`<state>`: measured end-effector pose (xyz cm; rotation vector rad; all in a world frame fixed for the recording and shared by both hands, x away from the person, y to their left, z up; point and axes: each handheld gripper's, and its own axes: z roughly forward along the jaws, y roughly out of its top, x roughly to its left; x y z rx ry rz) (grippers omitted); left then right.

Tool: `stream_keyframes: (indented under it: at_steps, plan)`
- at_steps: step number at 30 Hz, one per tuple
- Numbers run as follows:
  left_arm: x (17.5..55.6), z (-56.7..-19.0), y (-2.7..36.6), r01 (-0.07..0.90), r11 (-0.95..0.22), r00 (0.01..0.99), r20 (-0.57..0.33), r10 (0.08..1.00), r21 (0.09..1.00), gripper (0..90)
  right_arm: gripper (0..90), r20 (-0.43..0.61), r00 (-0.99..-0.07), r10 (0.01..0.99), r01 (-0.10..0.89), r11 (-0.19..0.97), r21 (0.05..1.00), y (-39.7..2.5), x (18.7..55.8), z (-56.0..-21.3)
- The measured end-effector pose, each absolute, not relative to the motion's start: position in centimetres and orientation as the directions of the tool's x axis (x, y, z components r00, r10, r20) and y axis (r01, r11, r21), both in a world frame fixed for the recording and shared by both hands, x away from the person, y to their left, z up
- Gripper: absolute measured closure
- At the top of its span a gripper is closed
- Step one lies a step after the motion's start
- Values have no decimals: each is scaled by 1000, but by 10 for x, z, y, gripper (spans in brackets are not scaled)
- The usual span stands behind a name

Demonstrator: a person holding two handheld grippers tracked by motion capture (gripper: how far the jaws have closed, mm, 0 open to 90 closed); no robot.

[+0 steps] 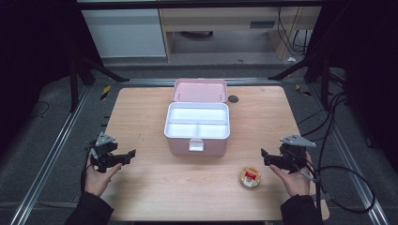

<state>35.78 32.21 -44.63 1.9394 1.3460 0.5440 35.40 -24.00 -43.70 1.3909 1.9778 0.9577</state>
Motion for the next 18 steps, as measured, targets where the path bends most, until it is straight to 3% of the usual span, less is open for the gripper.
stream_keyframes:
  at_steps: [10, 18]
  plan:
    - [353, -437, 298, 610, -238, 422, -55, 905, 756, 187, 138, -24, -469, 883, 574, 326, 751, -205, 345, -445]
    - [358, -415, 279, 542, -304, 496, -7, 868, 784, 227, 216, -43, -550, 834, 473, 353, 807, -186, 353, -415]
